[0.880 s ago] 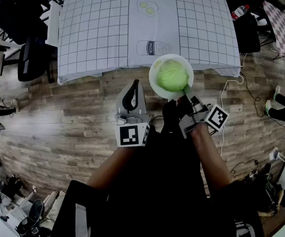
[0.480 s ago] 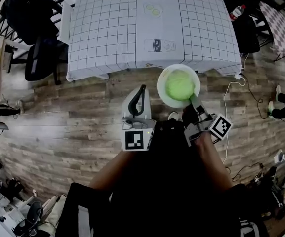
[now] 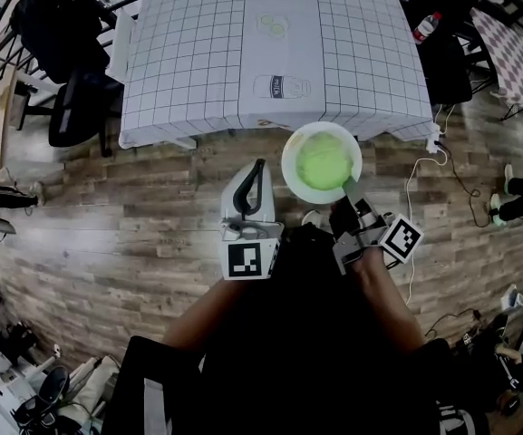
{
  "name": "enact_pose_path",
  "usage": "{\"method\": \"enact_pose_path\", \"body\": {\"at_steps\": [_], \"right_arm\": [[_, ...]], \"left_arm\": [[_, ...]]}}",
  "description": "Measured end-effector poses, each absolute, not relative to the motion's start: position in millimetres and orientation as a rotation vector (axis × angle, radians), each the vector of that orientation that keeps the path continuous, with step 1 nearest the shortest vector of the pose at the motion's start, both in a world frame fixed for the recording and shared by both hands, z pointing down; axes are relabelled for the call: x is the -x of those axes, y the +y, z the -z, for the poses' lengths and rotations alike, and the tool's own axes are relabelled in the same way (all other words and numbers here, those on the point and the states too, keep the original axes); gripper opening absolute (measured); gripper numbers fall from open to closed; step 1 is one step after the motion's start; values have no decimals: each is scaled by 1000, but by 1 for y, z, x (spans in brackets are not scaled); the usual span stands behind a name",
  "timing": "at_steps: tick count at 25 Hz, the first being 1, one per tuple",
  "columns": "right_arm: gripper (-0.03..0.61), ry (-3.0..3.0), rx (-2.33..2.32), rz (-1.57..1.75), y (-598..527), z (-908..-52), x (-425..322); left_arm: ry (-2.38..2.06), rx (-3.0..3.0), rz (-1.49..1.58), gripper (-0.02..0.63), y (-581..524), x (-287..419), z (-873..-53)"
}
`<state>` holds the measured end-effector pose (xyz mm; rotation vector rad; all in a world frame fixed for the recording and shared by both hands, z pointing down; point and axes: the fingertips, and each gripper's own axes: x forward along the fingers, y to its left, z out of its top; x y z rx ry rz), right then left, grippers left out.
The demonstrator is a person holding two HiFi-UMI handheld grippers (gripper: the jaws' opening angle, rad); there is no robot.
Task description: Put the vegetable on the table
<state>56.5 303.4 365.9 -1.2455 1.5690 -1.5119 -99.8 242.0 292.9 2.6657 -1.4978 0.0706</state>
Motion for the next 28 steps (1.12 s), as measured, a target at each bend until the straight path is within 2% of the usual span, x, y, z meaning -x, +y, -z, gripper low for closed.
{"method": "enact_pose_path", "body": {"at_steps": [14, 28], "right_arm": [[8, 1667, 1229, 1516, 317, -378, -116], [8, 1677, 1279, 1470, 302, -378, -162]], "left_arm": [[-1658, -2606, -75, 8, 277, 55, -310], [-1660, -2600, -75, 8, 248, 23, -323]]}}
